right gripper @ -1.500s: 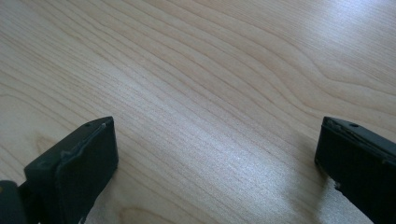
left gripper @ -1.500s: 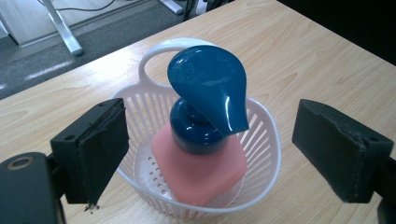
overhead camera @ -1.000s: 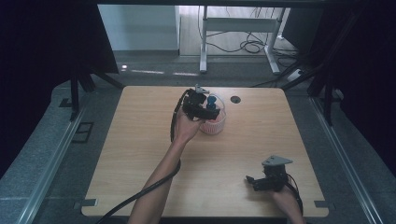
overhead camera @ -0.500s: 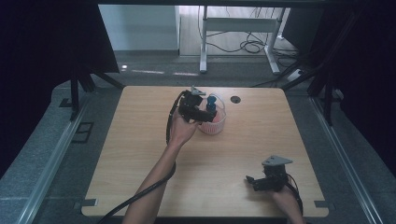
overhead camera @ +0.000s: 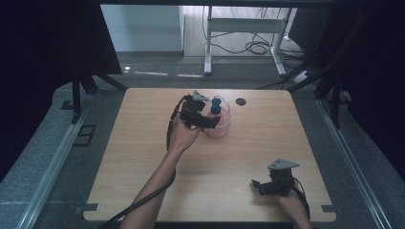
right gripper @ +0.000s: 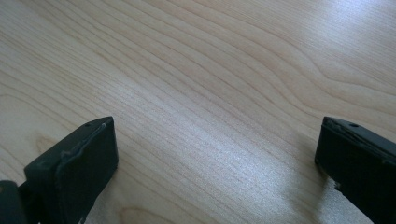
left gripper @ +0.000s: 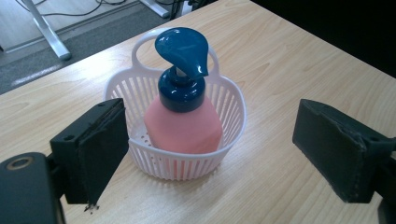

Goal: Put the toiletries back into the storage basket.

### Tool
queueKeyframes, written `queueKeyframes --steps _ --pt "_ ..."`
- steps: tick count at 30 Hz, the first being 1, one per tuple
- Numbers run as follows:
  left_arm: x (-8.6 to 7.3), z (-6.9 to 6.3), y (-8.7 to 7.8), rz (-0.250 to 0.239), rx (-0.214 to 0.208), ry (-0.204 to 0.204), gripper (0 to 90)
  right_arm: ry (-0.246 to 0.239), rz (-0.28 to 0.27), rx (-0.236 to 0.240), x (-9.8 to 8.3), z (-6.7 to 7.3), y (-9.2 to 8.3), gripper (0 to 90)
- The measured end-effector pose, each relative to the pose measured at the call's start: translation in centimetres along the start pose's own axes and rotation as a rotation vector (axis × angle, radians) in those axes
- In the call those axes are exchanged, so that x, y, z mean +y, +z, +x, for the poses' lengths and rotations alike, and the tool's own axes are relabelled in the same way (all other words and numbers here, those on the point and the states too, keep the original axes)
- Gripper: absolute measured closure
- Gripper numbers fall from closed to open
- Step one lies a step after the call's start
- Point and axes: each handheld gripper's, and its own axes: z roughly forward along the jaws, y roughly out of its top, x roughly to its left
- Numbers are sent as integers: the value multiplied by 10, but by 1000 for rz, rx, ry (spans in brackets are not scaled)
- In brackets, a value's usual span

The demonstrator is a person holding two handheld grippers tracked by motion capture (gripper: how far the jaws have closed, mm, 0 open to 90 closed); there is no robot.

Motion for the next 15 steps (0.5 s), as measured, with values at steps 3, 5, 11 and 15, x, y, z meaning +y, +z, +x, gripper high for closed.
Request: queueKeyframes --steps 3,5,11,15 --pt "-2 -1 -3 -2 -5 7 106 1 0 1 0 0 0 0" --pt "-3 -2 -5 -2 -8 10 106 0 0 1 0 0 0 0" --pt "-6 -4 -10 -7 -17 13 106 -1 0 1 0 0 0 0" --pt "-9 -6 -13 -12 -24 9 106 -1 0 -1 0 0 0 0"
